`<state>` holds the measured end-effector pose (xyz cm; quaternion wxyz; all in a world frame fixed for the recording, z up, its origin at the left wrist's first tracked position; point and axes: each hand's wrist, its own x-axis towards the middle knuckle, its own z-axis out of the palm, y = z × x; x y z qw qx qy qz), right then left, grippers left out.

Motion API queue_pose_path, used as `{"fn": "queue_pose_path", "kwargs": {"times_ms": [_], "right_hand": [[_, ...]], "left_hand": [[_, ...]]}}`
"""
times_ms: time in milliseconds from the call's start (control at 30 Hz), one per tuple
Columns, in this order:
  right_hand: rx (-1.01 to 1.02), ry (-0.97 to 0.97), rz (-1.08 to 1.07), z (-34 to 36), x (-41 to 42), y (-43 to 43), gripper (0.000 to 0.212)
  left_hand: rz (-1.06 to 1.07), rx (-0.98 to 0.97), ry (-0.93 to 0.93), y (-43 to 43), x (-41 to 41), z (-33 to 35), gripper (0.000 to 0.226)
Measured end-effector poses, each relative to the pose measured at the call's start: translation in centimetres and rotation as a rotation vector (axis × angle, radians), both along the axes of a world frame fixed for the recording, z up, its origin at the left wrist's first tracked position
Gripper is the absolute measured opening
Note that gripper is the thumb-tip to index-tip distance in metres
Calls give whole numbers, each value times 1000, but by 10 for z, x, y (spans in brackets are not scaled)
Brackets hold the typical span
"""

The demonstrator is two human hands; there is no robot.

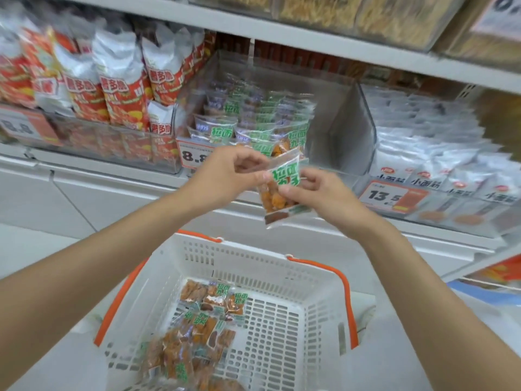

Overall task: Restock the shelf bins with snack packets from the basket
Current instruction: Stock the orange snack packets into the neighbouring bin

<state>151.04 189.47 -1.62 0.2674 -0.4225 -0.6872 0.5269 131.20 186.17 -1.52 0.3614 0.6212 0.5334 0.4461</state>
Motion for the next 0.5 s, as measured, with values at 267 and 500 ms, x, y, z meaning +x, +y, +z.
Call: {"fn": "queue_pose_path", "kwargs": {"times_ms": [267,500], "right_hand": [[303,-74,-233,68,18,69,24],[140,-489,-210,10,-1,128,24]], "left_hand": [[-10,239,230,104,29,85,15],[-77,35,738,156,24,41,19]]}}
